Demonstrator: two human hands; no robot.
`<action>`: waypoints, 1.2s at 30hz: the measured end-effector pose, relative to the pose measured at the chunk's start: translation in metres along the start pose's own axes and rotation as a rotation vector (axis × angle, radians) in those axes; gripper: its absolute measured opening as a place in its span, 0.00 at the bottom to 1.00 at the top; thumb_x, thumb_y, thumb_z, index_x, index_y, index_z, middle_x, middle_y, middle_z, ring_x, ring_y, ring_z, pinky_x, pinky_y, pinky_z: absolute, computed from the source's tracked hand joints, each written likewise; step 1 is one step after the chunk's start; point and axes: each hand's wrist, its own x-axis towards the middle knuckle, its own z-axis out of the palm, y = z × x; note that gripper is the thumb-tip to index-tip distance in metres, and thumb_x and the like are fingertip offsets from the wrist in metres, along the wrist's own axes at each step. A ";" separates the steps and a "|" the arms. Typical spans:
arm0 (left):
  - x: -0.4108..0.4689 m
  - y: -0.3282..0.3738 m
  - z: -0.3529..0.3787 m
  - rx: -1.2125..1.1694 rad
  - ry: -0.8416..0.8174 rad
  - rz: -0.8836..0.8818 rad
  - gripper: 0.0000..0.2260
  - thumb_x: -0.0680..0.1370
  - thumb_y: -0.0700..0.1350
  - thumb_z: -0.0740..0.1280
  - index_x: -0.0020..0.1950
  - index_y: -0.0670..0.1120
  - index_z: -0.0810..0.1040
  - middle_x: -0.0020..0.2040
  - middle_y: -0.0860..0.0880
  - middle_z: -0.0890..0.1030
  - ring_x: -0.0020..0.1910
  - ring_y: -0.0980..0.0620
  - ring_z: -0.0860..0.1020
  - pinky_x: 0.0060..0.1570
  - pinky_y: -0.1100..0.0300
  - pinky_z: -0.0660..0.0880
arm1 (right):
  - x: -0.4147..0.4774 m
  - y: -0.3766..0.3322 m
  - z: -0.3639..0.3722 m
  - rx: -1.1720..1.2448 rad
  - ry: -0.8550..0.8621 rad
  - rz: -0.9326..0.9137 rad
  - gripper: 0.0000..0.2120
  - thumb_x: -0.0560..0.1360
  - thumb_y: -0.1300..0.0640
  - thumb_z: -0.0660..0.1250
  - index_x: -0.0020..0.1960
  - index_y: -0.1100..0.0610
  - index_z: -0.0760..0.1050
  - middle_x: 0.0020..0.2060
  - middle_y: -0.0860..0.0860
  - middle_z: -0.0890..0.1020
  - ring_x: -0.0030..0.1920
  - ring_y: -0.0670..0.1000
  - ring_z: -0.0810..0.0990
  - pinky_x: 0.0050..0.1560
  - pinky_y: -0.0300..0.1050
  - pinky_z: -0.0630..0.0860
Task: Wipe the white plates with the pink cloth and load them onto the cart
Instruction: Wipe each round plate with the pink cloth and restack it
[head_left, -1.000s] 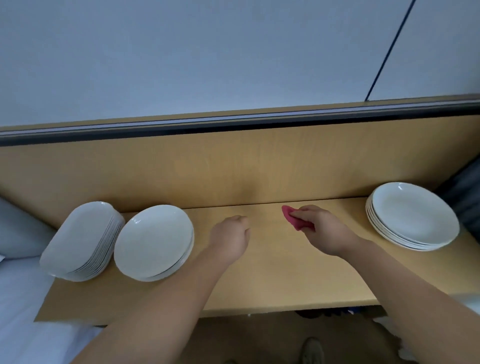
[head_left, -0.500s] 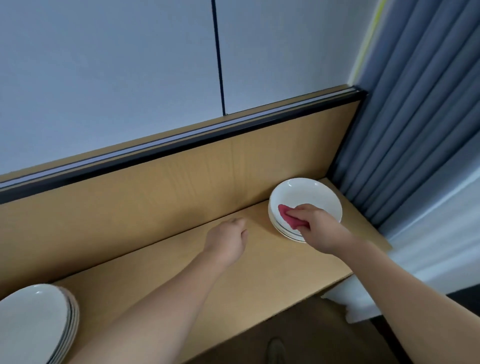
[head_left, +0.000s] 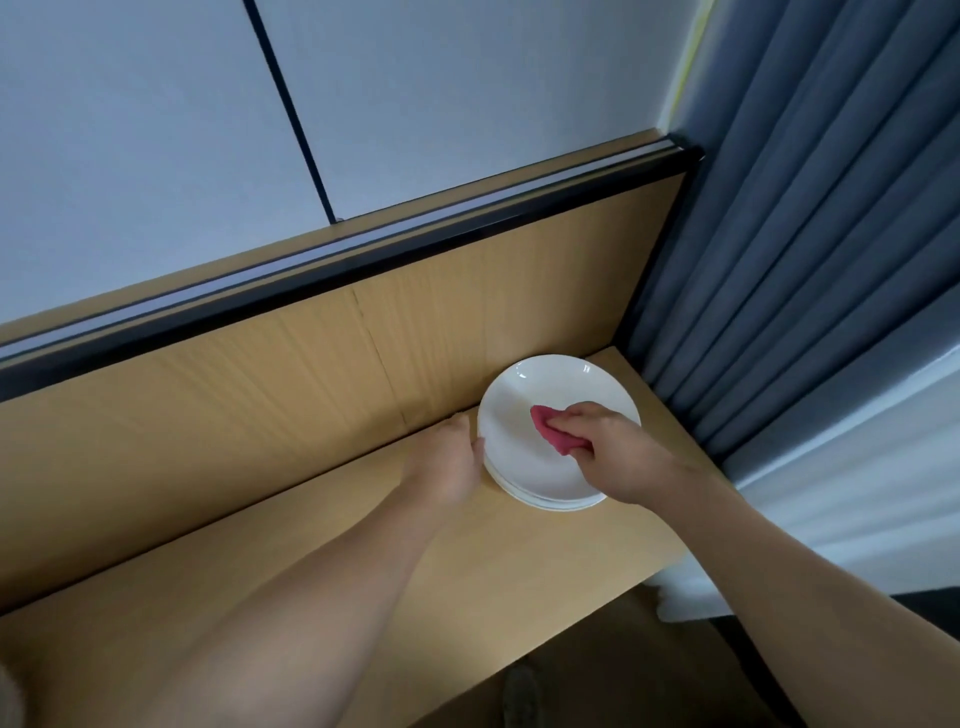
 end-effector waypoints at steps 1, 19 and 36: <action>0.005 0.002 0.002 0.012 -0.004 -0.010 0.14 0.83 0.53 0.55 0.57 0.44 0.70 0.50 0.46 0.80 0.48 0.45 0.78 0.35 0.56 0.64 | 0.002 0.002 0.000 0.003 0.001 -0.004 0.17 0.79 0.64 0.60 0.58 0.47 0.79 0.51 0.44 0.75 0.55 0.48 0.76 0.60 0.49 0.75; 0.035 0.030 0.010 -0.197 -0.051 -0.251 0.06 0.78 0.39 0.62 0.54 0.42 0.70 0.45 0.47 0.75 0.40 0.48 0.72 0.29 0.58 0.63 | 0.009 0.024 -0.008 0.043 0.033 0.010 0.14 0.78 0.64 0.60 0.51 0.49 0.79 0.50 0.42 0.76 0.57 0.45 0.75 0.61 0.46 0.74; -0.006 0.006 -0.018 -0.598 0.022 -0.340 0.10 0.78 0.37 0.56 0.57 0.45 0.70 0.43 0.51 0.75 0.39 0.51 0.73 0.32 0.59 0.67 | 0.007 -0.016 -0.023 0.093 0.073 -0.168 0.24 0.76 0.68 0.60 0.64 0.45 0.77 0.48 0.45 0.78 0.55 0.45 0.75 0.62 0.39 0.70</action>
